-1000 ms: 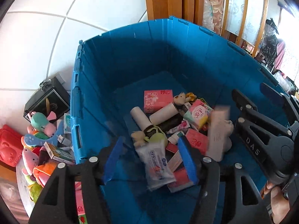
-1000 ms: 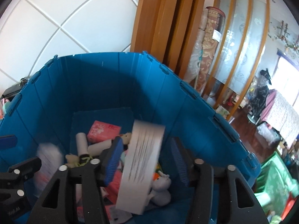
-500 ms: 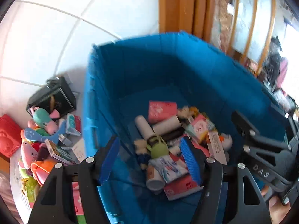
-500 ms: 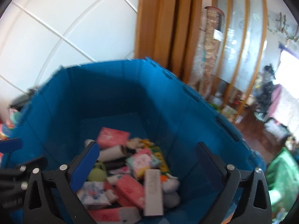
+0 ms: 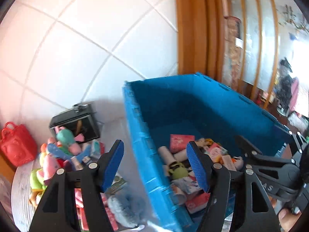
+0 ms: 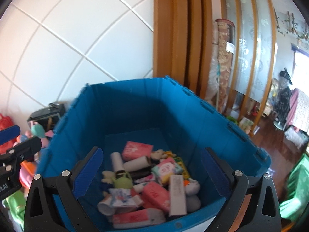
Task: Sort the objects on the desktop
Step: 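Move both tools back from the crate to the heap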
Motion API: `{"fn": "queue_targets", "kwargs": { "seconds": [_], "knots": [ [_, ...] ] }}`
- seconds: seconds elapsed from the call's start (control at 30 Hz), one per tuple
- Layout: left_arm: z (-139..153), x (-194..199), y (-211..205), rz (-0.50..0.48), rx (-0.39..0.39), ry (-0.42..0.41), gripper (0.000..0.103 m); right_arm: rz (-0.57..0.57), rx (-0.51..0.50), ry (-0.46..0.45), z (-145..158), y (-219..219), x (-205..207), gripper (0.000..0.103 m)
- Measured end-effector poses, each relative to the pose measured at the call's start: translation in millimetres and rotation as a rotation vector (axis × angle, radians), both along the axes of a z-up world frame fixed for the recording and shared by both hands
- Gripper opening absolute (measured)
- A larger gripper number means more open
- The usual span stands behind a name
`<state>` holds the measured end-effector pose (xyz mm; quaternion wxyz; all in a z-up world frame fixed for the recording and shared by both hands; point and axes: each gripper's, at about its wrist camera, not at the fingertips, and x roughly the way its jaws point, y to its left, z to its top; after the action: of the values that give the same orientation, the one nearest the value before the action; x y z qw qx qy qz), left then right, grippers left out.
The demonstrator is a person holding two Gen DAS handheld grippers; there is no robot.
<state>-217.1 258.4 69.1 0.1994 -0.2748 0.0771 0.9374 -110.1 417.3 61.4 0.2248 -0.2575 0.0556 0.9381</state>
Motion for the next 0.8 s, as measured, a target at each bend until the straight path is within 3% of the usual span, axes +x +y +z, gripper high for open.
{"fn": "queue_targets", "kwargs": {
  "seconds": [0.27,0.5,0.8],
  "knots": [
    [-5,-4,-77,0.129,0.027,-0.004,0.067,0.123,-0.029,0.022,-2,-60,2,0.103],
    [-25,-4,-172,0.254,0.064,-0.038,0.067,0.271,-0.023,0.035,-4,-130,-8,0.103],
    [-72,9,-307,0.435,0.008,-0.091,0.067,0.457,-0.041,0.004,-33,-228,-22,0.103]
  ]
}}
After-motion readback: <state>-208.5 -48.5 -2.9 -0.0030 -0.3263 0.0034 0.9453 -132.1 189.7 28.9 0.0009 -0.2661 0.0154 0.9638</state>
